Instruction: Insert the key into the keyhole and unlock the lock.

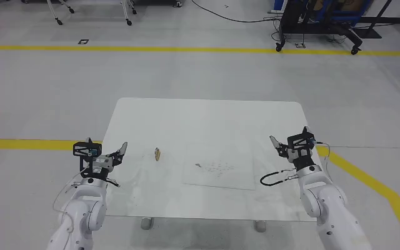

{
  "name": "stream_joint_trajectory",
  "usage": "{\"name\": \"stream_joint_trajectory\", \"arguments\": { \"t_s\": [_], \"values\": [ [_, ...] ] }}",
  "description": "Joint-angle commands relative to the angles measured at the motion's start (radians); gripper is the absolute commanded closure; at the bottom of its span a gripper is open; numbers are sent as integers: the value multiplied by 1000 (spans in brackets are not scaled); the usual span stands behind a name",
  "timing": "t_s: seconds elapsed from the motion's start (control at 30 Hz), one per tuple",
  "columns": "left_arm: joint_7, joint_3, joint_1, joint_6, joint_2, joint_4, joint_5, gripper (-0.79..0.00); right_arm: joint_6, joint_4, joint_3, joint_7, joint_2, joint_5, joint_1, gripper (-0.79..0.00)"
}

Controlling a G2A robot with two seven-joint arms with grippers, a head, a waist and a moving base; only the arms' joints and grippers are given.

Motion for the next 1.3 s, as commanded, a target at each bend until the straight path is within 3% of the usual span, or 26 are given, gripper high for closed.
{"name": "stream_joint_trajectory", "arguments": {
  "t_s": [0.0,0.57,0.8,1.27],
  "values": [
    [0,0,0,0,0,0,0,-785,-24,9,-9,10,0,-6,16,-785],
    [0,0,0,0,0,0,0,-785,-52,12,-16,23,-1,17,30,-785],
    [0,0,0,0,0,0,0,-785,-244,115,-161,90,-6,-55,145,-785],
    [0,0,0,0,0,0,0,-785,-409,263,-393,134,-29,-184,343,-785]
  ]
}}
